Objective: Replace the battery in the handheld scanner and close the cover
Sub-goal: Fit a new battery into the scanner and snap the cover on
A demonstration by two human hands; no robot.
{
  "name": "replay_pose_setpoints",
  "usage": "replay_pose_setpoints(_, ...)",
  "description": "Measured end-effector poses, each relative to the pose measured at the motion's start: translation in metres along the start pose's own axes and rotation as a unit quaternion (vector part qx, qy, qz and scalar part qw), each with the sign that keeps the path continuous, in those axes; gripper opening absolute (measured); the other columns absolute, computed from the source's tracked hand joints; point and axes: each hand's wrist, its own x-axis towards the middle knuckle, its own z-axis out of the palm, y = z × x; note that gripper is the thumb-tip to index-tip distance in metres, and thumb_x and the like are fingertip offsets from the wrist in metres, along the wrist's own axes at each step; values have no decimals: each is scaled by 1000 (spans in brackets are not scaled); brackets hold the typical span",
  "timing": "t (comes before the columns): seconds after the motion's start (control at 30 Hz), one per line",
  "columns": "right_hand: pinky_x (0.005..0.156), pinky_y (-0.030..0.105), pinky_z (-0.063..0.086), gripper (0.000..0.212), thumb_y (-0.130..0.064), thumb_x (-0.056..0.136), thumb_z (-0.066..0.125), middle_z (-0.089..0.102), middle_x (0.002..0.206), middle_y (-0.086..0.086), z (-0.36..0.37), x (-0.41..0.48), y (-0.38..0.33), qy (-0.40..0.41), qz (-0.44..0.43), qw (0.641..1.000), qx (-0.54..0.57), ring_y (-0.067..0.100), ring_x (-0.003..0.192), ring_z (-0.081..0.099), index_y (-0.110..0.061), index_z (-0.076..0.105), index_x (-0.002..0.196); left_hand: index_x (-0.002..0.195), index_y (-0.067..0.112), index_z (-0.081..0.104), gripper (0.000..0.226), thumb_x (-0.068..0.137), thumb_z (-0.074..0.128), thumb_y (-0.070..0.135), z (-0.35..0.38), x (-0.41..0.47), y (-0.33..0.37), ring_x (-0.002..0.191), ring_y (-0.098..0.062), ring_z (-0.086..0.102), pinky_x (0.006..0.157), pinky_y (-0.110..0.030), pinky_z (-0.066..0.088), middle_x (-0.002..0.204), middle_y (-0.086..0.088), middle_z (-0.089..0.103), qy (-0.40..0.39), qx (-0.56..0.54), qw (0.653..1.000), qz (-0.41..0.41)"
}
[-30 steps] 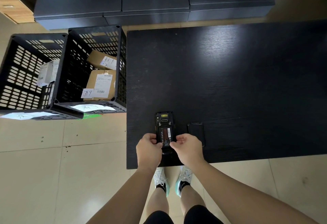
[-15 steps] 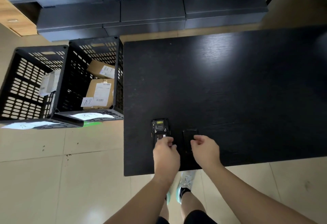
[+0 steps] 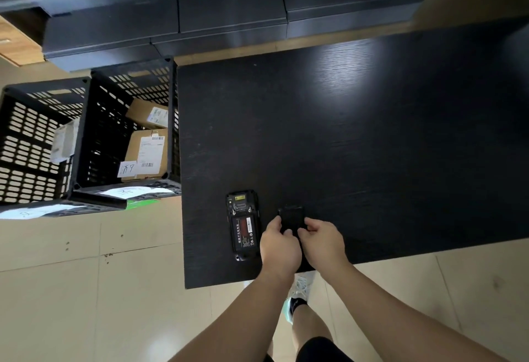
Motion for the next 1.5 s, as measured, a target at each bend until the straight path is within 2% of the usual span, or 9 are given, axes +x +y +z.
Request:
replay_pose_setpoints(0.1,92,33,51,41,-25,86,68,69,117,2,-2,1,-3,8,24,999,47,17,105,64,-15,64,125,89,34,66,37,88,51,0,0,2,2,87,-9,67,68,-15,48,95,13,72,20,-58,998,-29)
replay_pose_setpoints(0.2,88,30,52,37,-26,83,73,70,109,-1,-5,0,-2,22,38,996,73,14,98,64,-17,67,118,127,20,60,40,89,61,6,-3,2,1,102,-7,61,85,-21,45,121,6,64,41,-90,994,-53)
replay_pose_setpoints(0.33,76,26,54,24,-24,79,79,71,90,-7,-10,-2,-7,24,26,993,113,9,84,66,-21,70,101,128,15,60,42,87,66,12,-15,7,0,99,-8,63,88,-25,50,115,3,68,68,-76,994,-26)
replay_pose_setpoints(0.43,70,24,54,20,-24,77,80,71,85,-8,-9,-4,-20,1,7,992,125,9,81,68,-24,70,94,123,18,64,39,84,69,13,-35,11,2,91,-4,65,83,-23,52,102,10,69,85,-75,994,-2)
replay_pose_setpoints(0.5,72,32,58,20,-26,76,80,72,84,-7,-2,-7,-30,-21,-8,993,118,11,79,69,-26,70,93,120,20,66,38,82,71,13,-54,14,2,87,-2,65,77,-20,51,97,10,69,86,-73,993,19)
replay_pose_setpoints(0.6,79,40,60,20,-24,73,81,74,82,-4,12,-11,-45,-49,-37,991,121,13,79,71,-24,70,90,113,19,70,34,80,73,10,-83,19,-1,87,-9,69,82,-31,58,95,6,73,86,-71,993,38)
replay_pose_setpoints(0.8,79,43,60,19,-19,70,82,74,81,-1,42,-16,-61,-77,-60,989,114,15,78,72,-22,69,84,99,24,72,29,80,72,3,-122,28,-16,75,-11,68,71,-29,58,88,1,73,85,-77,992,57)
replay_pose_setpoints(1.27,78,38,60,20,-23,73,81,72,83,-4,54,-8,-48,-74,-65,993,71,14,78,71,-24,68,87,98,20,71,29,78,74,-1,-125,42,-38,66,-3,64,70,-28,58,85,-2,71,52,-78,992,79)
replay_pose_setpoints(1.5,72,29,57,19,-22,72,80,71,81,-6,59,-8,-50,-73,-84,991,71,14,75,71,-27,66,83,91,28,71,32,77,74,-1,-128,43,-41,76,-11,69,79,-38,60,84,3,72,70,-83,990,86)
